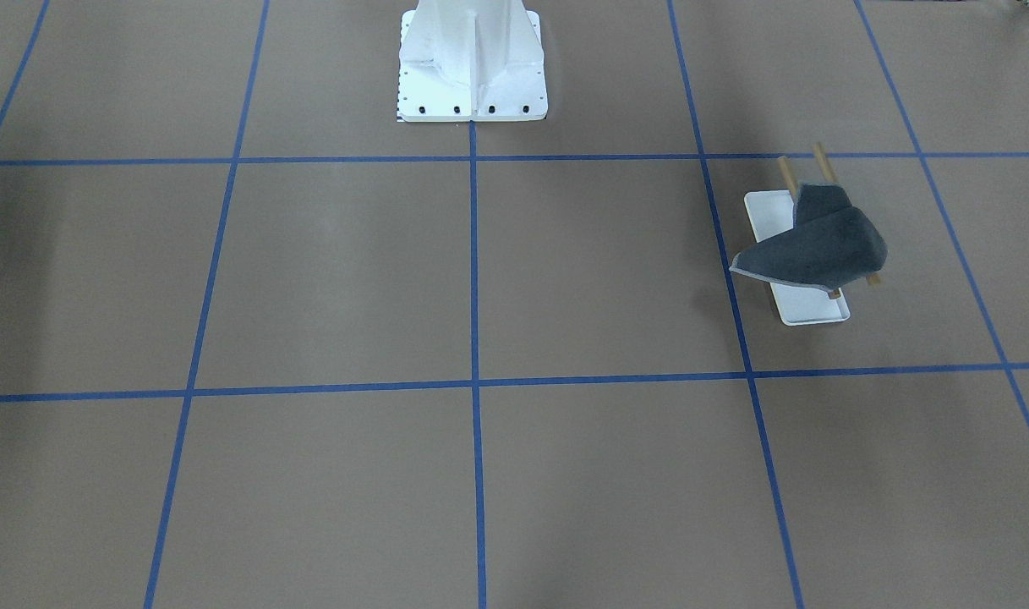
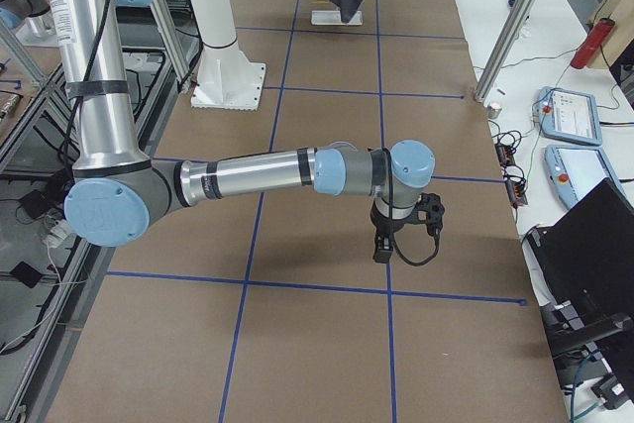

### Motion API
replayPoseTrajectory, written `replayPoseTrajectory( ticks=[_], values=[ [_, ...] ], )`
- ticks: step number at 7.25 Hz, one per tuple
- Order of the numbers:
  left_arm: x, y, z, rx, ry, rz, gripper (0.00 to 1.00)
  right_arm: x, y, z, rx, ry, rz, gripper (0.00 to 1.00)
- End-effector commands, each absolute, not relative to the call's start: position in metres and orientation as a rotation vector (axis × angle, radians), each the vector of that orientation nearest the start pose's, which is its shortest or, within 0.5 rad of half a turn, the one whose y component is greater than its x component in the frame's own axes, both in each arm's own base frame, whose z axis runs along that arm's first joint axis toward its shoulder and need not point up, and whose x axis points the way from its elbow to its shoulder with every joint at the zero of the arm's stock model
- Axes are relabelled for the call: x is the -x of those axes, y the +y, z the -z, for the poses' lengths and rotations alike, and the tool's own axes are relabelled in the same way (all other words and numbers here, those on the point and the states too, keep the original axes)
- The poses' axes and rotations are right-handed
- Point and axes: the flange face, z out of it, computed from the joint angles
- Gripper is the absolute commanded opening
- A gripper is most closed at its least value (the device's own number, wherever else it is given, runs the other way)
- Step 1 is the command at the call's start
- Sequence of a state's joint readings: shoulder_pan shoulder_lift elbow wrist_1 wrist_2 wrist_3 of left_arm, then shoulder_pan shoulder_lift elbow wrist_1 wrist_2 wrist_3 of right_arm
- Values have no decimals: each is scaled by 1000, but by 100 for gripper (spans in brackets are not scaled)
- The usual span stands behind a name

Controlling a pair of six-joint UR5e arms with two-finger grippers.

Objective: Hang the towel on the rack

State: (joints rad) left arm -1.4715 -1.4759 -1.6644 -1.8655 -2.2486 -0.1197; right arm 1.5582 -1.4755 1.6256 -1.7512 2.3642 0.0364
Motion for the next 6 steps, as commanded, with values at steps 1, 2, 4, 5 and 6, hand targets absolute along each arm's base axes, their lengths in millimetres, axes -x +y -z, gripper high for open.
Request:
replayPoseTrajectory(
  ticks=[1, 2, 4, 5, 6],
  values=[
    [46, -481, -639, -165, 658, -105, 99, -98, -469, -651, 42, -798, -71, 100],
    [46, -480, -644, -157, 656, -101, 99, -101, -462, -658, 54, -792, -89, 100],
    [45, -483, -660, -126, 658, -84, 99, -111, -463, -659, 48, -727, -99, 100],
    [45, -481, -663, -118, 659, -79, 99, -111, -461, -660, 52, -723, -100, 100],
    [45, -478, -665, -109, 661, -77, 99, -111, -461, -660, 52, -723, -100, 100]
  ],
)
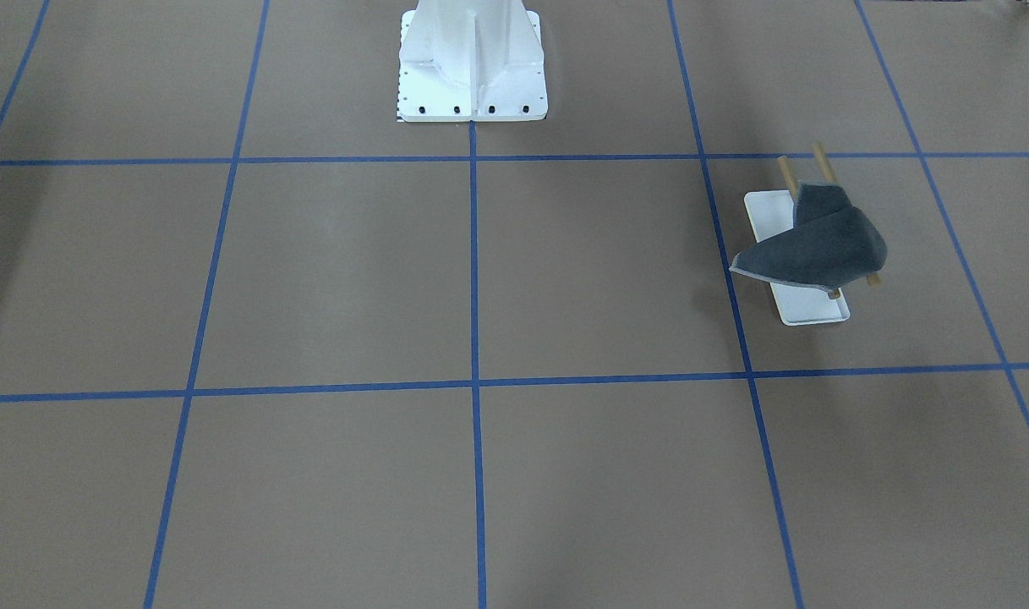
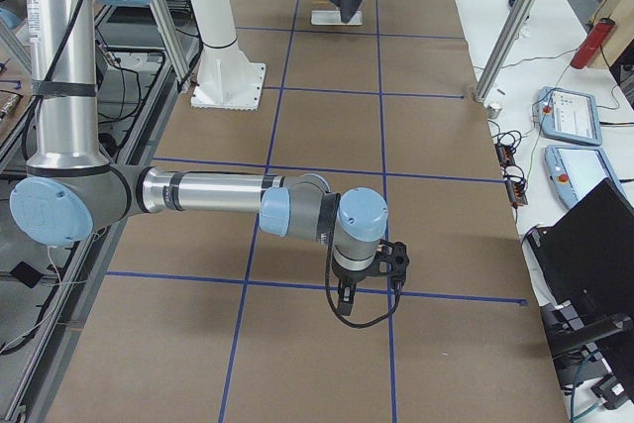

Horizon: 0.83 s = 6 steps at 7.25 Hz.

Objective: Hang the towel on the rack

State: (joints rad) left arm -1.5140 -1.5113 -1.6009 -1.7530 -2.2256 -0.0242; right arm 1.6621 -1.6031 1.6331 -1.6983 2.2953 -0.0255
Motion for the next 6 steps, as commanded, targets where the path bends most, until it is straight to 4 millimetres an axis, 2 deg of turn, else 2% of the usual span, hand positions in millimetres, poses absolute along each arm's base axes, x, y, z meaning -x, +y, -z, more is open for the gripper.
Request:
replayPoseTrajectory(
  ticks=[1, 2, 3, 4, 6],
  values=[
    [55, -480, -656, -128, 662, -61, 99, -111, -462, -661, 53, -723, -100, 100],
    [65, -480, -653, -137, 664, -43, 99, -111, -462, -661, 54, -723, -102, 100],
    [66, -488, -639, -108, 664, -31, 99, -111, -462, -660, 52, -723, -101, 100],
    [67, -489, -634, -97, 665, -27, 99, -111, -463, -659, 51, -725, -101, 100],
    [67, -487, -638, -93, 665, -27, 99, -111, -464, -659, 49, -725, -100, 100]
  ],
)
